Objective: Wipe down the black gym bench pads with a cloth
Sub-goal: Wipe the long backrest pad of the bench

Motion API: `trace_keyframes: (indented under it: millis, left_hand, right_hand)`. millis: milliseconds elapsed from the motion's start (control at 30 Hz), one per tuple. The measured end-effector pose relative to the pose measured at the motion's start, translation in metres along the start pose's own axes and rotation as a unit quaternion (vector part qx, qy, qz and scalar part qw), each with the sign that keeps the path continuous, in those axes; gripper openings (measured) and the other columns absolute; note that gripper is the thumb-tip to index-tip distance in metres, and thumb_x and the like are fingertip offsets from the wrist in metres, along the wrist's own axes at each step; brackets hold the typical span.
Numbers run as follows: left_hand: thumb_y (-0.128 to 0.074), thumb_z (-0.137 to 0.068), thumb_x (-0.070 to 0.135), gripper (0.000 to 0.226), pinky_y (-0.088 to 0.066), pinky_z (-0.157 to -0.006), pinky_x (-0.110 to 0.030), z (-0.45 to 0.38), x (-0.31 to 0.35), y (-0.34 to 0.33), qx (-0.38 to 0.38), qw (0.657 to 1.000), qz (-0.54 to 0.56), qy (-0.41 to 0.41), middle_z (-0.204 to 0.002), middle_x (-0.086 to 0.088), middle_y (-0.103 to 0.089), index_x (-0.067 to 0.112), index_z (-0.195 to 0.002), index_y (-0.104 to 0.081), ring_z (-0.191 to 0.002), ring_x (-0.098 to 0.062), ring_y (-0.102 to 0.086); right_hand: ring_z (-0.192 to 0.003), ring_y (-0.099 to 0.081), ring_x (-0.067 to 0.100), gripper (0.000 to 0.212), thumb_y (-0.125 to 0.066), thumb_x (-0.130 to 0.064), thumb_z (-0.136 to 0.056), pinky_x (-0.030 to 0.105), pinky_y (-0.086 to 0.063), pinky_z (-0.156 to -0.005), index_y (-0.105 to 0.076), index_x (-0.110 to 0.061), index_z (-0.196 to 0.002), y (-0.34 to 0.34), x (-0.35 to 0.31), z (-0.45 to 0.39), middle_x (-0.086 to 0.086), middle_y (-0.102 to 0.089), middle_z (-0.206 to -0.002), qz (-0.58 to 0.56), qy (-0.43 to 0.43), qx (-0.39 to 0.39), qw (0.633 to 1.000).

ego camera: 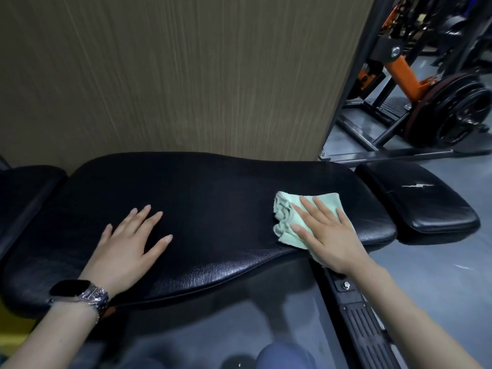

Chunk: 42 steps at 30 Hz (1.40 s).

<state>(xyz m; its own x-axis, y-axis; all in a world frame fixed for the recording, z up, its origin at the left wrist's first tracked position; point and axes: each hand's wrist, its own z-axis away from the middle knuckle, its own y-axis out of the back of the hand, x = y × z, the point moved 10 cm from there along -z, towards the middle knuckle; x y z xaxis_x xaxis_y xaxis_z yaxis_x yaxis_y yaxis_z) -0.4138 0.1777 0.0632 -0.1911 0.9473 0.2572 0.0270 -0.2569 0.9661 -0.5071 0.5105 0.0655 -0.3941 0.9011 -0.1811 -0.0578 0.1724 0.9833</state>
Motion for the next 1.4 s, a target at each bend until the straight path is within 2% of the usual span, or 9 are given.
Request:
trace_keyframes:
  millis: [133, 367, 467, 667, 867, 933, 1100, 1300, 1400]
  left_hand:
    - [-0.026, -0.085, 0.064, 0.071, -0.005, -0.115, -0.043, 0.000, 0.007, 0.000, -0.002, 1.000, 0.000, 0.007, -0.157, 0.009, -0.004, 0.030, -0.148, -0.019, -0.143, -0.007, 0.003]
    - [-0.010, -0.078, 0.079, 0.082, -0.003, -0.115, -0.038, -0.002, 0.051, -0.009, -0.007, 0.999, -0.006, -0.040, -0.156, 0.014, -0.001, 0.034, -0.147, -0.016, -0.142, -0.004, 0.005]
    - [0.002, -0.066, 0.077, 0.092, -0.002, -0.115, -0.038, -0.006, 0.079, -0.017, -0.006, 0.998, -0.001, -0.069, -0.156, 0.015, -0.002, 0.036, -0.147, -0.016, -0.142, -0.003, 0.005]
    - [0.006, -0.065, 0.074, 0.088, -0.001, -0.115, -0.039, -0.013, 0.125, -0.032, -0.018, 0.993, -0.013, -0.117, -0.156, 0.015, 0.002, 0.041, -0.145, -0.012, -0.142, -0.005, 0.009]
    - [0.008, -0.066, 0.072, 0.085, 0.002, -0.115, -0.039, -0.014, 0.134, -0.038, -0.015, 0.993, -0.015, -0.118, -0.156, 0.016, 0.005, 0.044, -0.145, -0.008, -0.142, -0.005, 0.012]
    - [0.006, -0.067, 0.073, 0.085, 0.003, -0.115, -0.038, -0.014, 0.134, -0.038, -0.014, 0.993, -0.006, -0.117, -0.156, 0.017, 0.004, 0.044, -0.145, -0.010, -0.141, -0.004, 0.012]
    - [0.006, -0.068, 0.073, 0.083, 0.004, -0.115, -0.037, -0.013, 0.133, -0.038, -0.014, 0.993, -0.008, -0.115, -0.155, 0.018, 0.005, 0.045, -0.144, -0.008, -0.141, -0.002, 0.013]
    - [0.007, -0.066, 0.073, 0.085, 0.004, -0.115, -0.038, -0.011, 0.134, -0.037, -0.017, 0.994, -0.005, -0.110, -0.155, 0.018, 0.006, 0.045, -0.145, -0.008, -0.140, -0.002, 0.014]
    - [0.007, -0.065, 0.074, 0.088, 0.004, -0.115, -0.040, -0.012, 0.138, -0.036, -0.020, 0.994, 0.001, -0.111, -0.156, 0.016, 0.005, 0.043, -0.146, -0.010, -0.140, -0.003, 0.014]
  right_hand:
    - [-0.144, 0.010, 0.000, 0.077, 0.006, -0.075, -0.072, 0.037, 0.005, -0.115, -0.006, -0.051, -0.145, 0.007, 0.046, 0.003, -0.023, 0.001, -0.156, -0.004, -0.052, 0.001, 0.999]
    - [-0.144, 0.008, 0.003, 0.084, 0.005, -0.076, -0.070, 0.040, 0.004, -0.116, -0.007, -0.044, -0.147, 0.017, 0.115, 0.015, -0.019, 0.000, -0.158, -0.015, -0.138, 0.007, 0.990]
    - [-0.144, 0.009, 0.003, 0.079, 0.005, -0.076, -0.070, 0.040, 0.004, -0.116, -0.003, -0.048, -0.144, 0.016, 0.115, 0.015, -0.020, 0.000, -0.158, -0.021, -0.142, 0.008, 0.990]
    - [-0.145, 0.011, 0.007, 0.077, 0.002, -0.071, -0.076, 0.044, 0.004, -0.115, -0.004, -0.045, -0.148, 0.012, 0.102, 0.012, -0.017, 0.002, -0.158, -0.010, -0.151, -0.011, 0.988]
    - [-0.145, 0.013, 0.007, 0.088, 0.017, -0.080, -0.068, 0.041, 0.006, -0.114, -0.004, -0.048, -0.147, -0.004, 0.003, 0.012, -0.019, 0.002, -0.158, 0.007, -0.014, 0.004, 1.000]
    - [-0.145, 0.012, 0.005, 0.082, 0.022, -0.076, -0.071, 0.038, 0.009, -0.113, -0.003, -0.051, -0.145, -0.007, -0.012, 0.017, -0.021, 0.001, -0.157, 0.007, 0.009, 0.023, 1.000]
    - [-0.145, 0.003, 0.002, 0.072, 0.014, -0.075, -0.078, 0.032, 0.007, -0.114, -0.009, -0.053, -0.143, 0.002, 0.022, 0.021, -0.022, -0.009, -0.156, 0.008, 0.004, 0.051, 0.999]
    - [-0.143, 0.010, 0.000, 0.063, 0.005, -0.074, -0.075, 0.035, 0.007, -0.115, 0.002, -0.056, -0.135, 0.011, 0.079, 0.024, -0.023, -0.001, -0.156, -0.009, -0.072, 0.020, 0.997]
    - [-0.144, 0.011, 0.001, 0.071, 0.006, -0.075, -0.072, 0.038, 0.006, -0.115, 0.002, -0.054, -0.140, 0.016, 0.097, 0.021, -0.022, 0.002, -0.157, -0.026, -0.112, 0.012, 0.993]
